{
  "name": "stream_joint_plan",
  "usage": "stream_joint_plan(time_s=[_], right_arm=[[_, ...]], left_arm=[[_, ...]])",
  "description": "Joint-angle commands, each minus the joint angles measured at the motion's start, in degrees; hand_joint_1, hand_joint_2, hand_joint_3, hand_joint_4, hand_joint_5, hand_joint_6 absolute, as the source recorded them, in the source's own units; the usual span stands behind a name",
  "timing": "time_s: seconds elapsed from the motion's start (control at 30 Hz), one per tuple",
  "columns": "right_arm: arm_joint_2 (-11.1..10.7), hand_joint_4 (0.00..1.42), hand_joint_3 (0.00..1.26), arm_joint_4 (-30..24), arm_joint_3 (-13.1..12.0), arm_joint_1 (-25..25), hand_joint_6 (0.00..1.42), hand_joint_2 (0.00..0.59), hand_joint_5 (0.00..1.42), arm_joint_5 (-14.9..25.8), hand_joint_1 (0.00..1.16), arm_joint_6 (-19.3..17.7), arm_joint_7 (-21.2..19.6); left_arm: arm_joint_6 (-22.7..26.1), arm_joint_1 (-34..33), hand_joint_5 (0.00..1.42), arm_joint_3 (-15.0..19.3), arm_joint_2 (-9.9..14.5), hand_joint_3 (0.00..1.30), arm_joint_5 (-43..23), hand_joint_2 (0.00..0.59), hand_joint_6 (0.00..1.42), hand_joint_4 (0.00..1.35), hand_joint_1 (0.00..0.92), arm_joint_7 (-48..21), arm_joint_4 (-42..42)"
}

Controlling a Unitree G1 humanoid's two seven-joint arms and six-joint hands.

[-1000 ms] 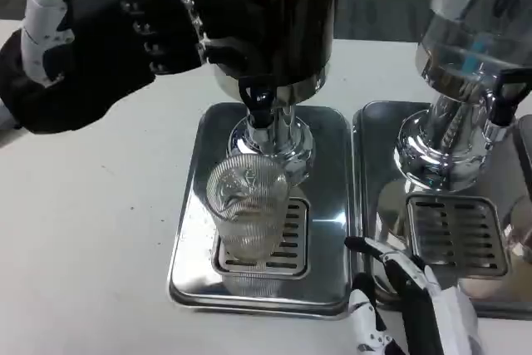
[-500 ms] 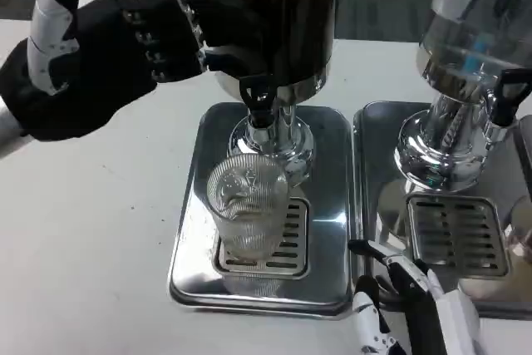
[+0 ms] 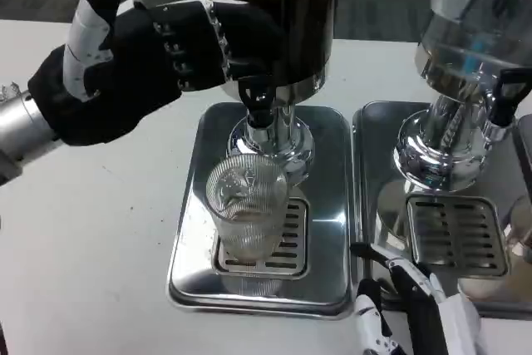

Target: Grasp the cup under the faucet to collect the drink, then remove the cup.

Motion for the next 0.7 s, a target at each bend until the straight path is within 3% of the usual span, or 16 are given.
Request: stream_joint_plan(time_s=[0.03, 0.7], right_arm=[[0.5, 0.23, 0.32, -0.4, 0.0, 0.6, 0.03, 0.509, 0.16, 0.5, 0.21, -0.7, -0.6], [0.5, 0.23, 0.32, -1.0, -0.1, 1.5, 0.03, 0.509, 0.16, 0.1, 0.21, -0.6, -0.7]], left_arm=[[-1.6, -1.4, 0.19, -0.7, -0.8, 0.37, 1.4, 0.076, 0.29, 0.25, 0.0, 0.6, 1.0], [-2.9, 0.5, 0.15, -2.9, -4.9, 0.28, 3.1, 0.094, 0.26, 0.14, 0.0, 2.1, 1.4]])
